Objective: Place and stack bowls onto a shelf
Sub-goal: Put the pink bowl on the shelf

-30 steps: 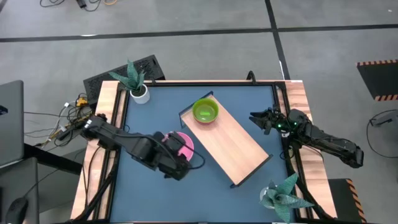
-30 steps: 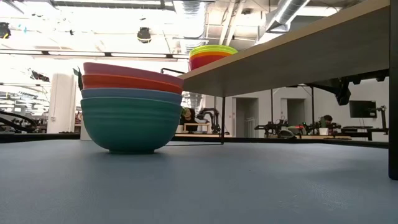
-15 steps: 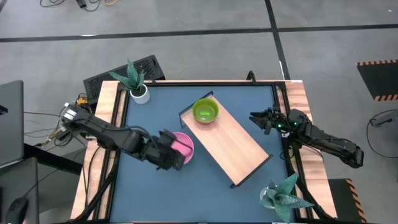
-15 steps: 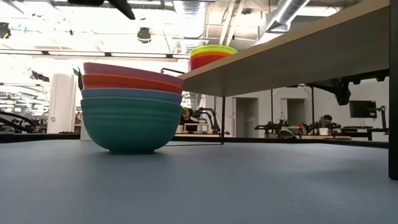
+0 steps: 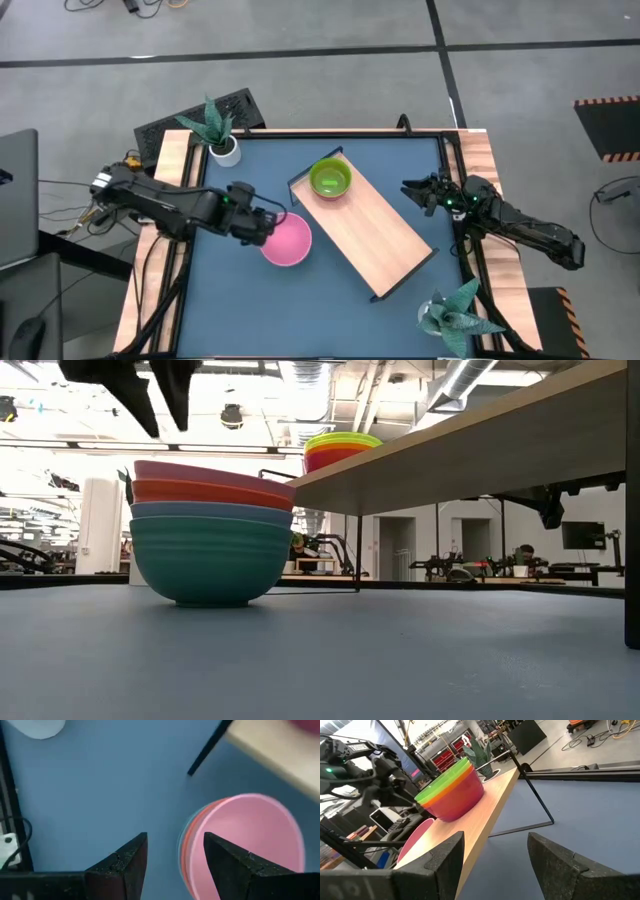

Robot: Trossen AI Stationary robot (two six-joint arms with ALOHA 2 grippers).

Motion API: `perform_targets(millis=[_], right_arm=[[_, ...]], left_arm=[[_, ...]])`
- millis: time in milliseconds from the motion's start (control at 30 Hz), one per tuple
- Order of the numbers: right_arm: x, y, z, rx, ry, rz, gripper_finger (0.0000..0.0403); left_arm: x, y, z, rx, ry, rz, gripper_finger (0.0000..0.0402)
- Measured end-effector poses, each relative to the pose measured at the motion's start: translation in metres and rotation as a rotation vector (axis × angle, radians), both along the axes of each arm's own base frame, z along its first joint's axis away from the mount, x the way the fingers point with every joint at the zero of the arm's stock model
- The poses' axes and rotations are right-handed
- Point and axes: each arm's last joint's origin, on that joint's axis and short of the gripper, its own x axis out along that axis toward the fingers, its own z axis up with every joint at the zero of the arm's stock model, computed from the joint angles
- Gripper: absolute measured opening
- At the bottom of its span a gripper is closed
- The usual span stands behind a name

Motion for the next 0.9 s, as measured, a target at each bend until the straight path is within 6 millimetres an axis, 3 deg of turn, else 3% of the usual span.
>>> perform_targets(millis=[233, 467, 733, 900], right_arm=[[0.0, 0.0, 0.0, 0.007, -0.002, -0.001, 0.0245], [0.0, 0.0, 0.0, 0.007, -0.002, 0.0, 0.0245], [0.0, 0.0, 0.0, 0.007, -0.002, -0.001, 0.0245], [0.0, 0.0, 0.0, 0.007, -0.002, -0.001, 0.0245]], left_arm=[[0.03, -0.001, -0.024, -0.014, 0.079, -0.1, 0.0178], [0.043, 0.0, -0.044, -0.053, 0.186, -0.134, 0.0178], [0.049, 0.009, -0.048, -0.069, 0.199, -0.149, 0.0177], [0.051, 0.013, -0.049, -0.084, 0.213, -0.18, 0.0151]])
